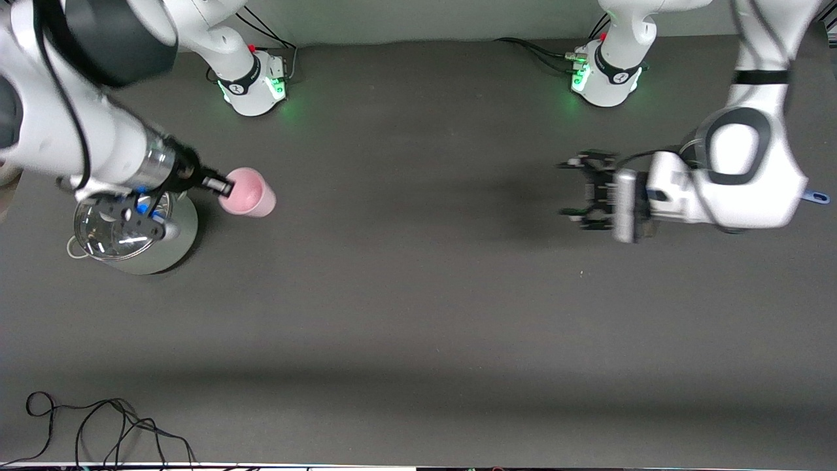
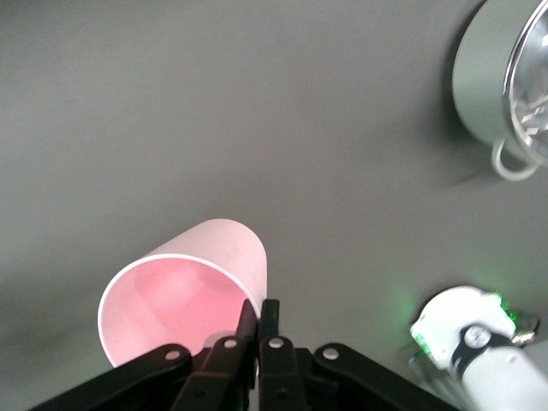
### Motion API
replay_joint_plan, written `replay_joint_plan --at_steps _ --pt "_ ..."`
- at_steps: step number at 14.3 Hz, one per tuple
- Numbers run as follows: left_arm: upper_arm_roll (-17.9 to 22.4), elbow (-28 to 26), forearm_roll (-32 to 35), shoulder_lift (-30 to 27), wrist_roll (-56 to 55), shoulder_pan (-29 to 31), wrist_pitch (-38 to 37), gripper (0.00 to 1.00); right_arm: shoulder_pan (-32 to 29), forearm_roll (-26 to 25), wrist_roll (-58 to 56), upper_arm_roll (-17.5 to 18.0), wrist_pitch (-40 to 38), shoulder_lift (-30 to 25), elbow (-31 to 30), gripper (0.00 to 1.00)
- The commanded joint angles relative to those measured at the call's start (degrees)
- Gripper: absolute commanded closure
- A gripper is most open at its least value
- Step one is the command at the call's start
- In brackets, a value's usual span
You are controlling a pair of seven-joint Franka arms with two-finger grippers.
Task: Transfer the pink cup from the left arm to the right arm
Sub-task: 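Open the left gripper and withdraw while the right gripper carries the cup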
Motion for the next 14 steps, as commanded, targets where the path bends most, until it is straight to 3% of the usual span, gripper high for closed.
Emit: replay_joint_plan --at_steps 1,4,8,14 --pt "-1.1 10.7 13.9 4.6 -10.3 5.2 -9.7 0.00 1.0 -1.5 -8.9 -4.0 7.4 -1.1 -8.6 1.00" --pt "-1.1 19.2 29.7 4.7 -21.5 6.4 -13.2 0.00 1.0 -2.0 -14.1 -5.8 19.1 -1.2 -18.3 1.00" --pt "-1.2 27.3 39.6 4.3 -31.1 8.6 -14.4 0.00 0.9 -2.0 -17.7 -6.3 33.6 -1.1 -29.0 1.00" --pt "-1.1 30.8 44.0 3.2 -49.6 9.0 -15.6 0.00 0.8 -1.8 -23.7 -7.8 53.7 0.9 -42.7 1.00"
